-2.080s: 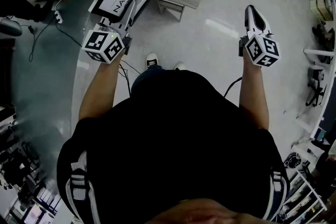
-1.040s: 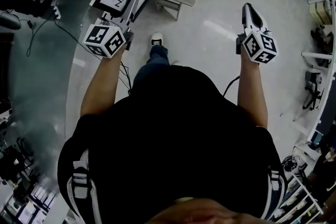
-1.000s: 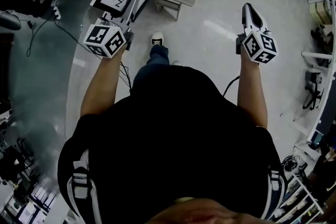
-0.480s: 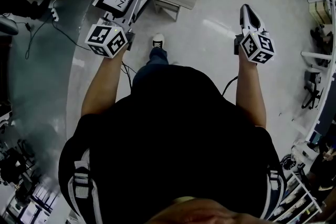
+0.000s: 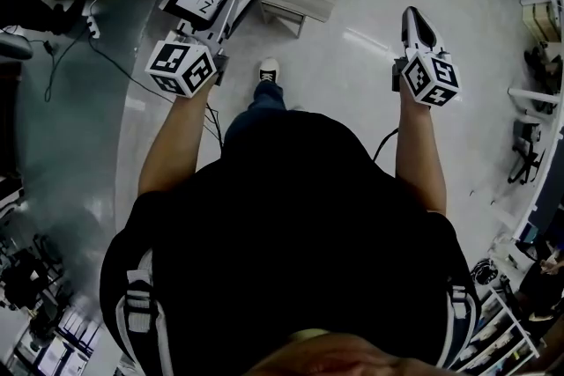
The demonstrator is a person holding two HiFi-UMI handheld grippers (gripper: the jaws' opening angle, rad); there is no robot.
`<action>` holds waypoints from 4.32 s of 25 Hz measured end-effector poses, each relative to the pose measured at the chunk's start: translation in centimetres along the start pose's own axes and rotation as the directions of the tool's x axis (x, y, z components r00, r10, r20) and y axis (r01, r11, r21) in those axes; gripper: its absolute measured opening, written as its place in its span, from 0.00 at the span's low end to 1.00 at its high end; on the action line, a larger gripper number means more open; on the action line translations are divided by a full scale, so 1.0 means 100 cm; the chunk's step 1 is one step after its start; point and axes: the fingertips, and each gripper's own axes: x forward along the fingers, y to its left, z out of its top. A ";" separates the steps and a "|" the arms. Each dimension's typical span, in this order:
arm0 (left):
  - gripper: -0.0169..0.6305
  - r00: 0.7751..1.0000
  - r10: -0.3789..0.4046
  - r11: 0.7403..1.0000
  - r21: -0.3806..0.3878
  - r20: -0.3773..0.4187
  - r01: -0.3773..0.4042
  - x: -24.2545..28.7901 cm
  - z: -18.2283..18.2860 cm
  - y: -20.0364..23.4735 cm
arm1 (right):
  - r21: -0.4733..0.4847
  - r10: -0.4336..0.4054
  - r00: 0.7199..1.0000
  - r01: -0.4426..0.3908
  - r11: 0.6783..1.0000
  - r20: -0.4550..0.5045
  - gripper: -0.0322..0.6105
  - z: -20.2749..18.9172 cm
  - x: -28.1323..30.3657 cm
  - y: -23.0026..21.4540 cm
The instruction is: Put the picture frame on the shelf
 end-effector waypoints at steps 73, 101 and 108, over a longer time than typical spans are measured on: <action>0.07 0.983 -0.141 0.989 -0.050 -0.121 0.136 0.201 0.009 0.211 | 0.037 -0.073 0.991 0.078 0.996 -0.108 0.08 0.016 0.270 -0.001; 0.07 0.969 -0.216 0.976 -0.031 -0.122 0.214 0.205 0.033 0.255 | 0.017 -0.116 0.991 0.117 0.993 -0.068 0.08 0.046 0.294 0.038; 0.07 0.970 -0.214 0.977 -0.024 -0.120 0.213 0.206 0.033 0.249 | 0.013 -0.112 0.992 0.113 0.993 -0.058 0.07 0.049 0.291 0.034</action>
